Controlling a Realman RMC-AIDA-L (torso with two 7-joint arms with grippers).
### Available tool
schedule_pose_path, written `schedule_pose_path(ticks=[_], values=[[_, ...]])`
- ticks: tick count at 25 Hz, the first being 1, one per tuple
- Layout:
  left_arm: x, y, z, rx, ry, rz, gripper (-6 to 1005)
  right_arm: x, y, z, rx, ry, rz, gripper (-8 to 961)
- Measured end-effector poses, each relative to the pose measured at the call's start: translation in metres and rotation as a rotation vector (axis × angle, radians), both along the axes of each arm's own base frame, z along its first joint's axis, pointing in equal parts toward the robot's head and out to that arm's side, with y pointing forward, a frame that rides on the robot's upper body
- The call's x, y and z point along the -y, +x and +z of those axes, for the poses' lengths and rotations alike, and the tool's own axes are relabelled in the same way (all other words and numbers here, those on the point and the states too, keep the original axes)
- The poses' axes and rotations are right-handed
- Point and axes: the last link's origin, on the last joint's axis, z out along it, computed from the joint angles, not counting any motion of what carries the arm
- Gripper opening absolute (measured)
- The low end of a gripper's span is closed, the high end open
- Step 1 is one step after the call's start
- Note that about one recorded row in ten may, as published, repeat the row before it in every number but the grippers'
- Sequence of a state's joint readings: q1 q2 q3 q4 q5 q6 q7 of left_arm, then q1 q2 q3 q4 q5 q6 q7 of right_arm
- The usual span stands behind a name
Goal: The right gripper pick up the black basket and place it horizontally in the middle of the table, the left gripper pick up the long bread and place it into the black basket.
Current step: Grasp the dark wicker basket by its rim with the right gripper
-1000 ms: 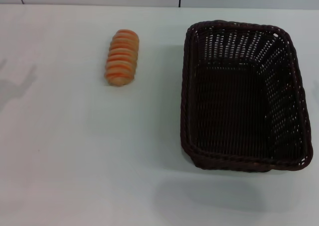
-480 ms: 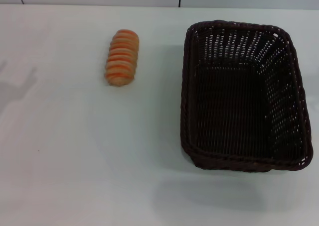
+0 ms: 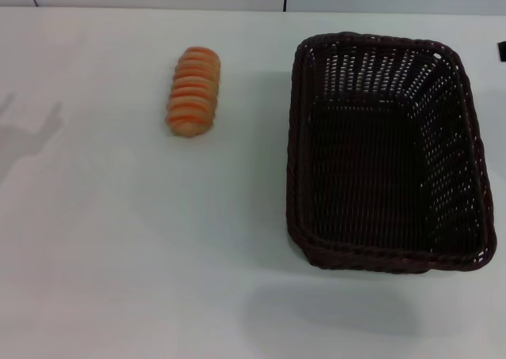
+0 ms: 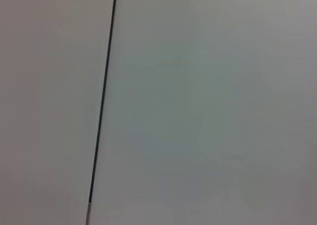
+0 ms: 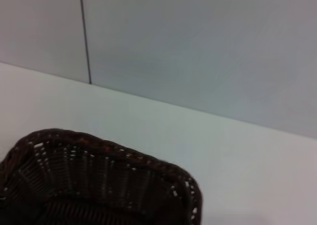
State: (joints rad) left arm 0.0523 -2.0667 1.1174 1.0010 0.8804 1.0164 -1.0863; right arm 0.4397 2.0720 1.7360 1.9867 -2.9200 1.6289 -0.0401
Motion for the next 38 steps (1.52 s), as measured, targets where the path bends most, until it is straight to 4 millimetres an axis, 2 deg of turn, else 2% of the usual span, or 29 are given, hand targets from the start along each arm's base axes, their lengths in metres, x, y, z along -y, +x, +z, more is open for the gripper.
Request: schedule_pose_path(ticks=[4, 11, 20, 30, 38], values=[[-0.008, 0.002, -0.002, 0.000, 0.000, -0.014, 857, -0.001, 0.003, -0.019, -0.012, -0.041, -0.045, 566], [-0.009, 0.005, 0.005, -0.003, 0.019, -0.042, 857, 0.006, 0.014, -0.028, -0.039, -0.033, -0.098, 565], [-0.007, 0.004, 0.007, -0.011, 0.022, -0.046, 857, 0.015, 0.031, -0.053, -0.054, -0.059, -0.140, 563], [-0.004, 0.002, 0.008, -0.010, 0.026, -0.044, 857, 0.015, 0.035, -0.068, -0.057, -0.084, -0.145, 529], [-0.003, 0.001, 0.007, -0.008, 0.023, -0.041, 856, 0.020, 0.043, -0.073, -0.065, -0.079, -0.152, 502]])
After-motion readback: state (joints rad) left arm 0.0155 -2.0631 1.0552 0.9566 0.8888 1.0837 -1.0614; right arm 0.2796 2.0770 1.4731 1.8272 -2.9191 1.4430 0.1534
